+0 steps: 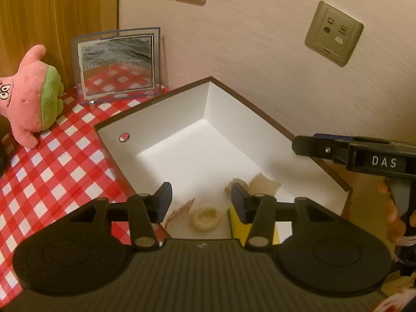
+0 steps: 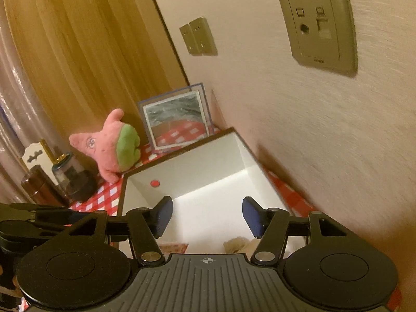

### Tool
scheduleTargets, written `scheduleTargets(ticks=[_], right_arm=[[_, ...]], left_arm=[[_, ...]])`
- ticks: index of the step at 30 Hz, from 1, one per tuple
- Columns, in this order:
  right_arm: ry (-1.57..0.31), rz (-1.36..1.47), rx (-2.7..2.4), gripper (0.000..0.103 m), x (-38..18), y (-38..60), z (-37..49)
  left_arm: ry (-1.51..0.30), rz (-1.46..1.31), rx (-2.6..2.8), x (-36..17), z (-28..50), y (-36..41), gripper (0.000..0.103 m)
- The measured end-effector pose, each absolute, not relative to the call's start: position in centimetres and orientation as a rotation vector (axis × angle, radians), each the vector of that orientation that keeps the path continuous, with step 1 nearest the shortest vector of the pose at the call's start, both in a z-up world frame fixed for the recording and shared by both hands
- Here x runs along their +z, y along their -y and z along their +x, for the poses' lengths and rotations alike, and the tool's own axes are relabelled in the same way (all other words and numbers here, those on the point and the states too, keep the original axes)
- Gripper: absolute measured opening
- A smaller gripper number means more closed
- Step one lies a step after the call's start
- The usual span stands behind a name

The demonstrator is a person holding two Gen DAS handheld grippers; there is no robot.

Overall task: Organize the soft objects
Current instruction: 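Open the left gripper to drop the packet while the right gripper releases the cloth into the box, then move both open grippers back over the remaining pile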

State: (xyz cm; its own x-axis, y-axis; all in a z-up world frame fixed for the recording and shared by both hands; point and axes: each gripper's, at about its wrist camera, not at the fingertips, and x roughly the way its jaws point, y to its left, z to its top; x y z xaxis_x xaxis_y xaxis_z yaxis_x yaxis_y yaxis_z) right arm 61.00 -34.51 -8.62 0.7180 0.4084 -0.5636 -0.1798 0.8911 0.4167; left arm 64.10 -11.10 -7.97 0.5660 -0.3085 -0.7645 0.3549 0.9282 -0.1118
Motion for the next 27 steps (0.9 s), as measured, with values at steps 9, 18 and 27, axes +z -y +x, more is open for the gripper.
scheduleTargets(ticks=[9, 18, 27], right_arm=[[-0.769, 0.34, 0.336, 0.061, -9.3, 34.1, 58.5], [-0.788, 0.297, 0.356, 0.061, -8.7, 32.5, 55.7], [-0.792, 0.259, 0.375, 0.061, -7.9, 30.4, 52.9]], left_arm=[[-0.894, 0.047, -0.392, -7.5, 61.5, 10.2, 0.048], [-0.893, 0.024, -0.369, -6.8, 58.2, 8.4, 0.048], [-0.879, 0.0, -0.319, -5.9, 54.2, 5.2, 0.048]])
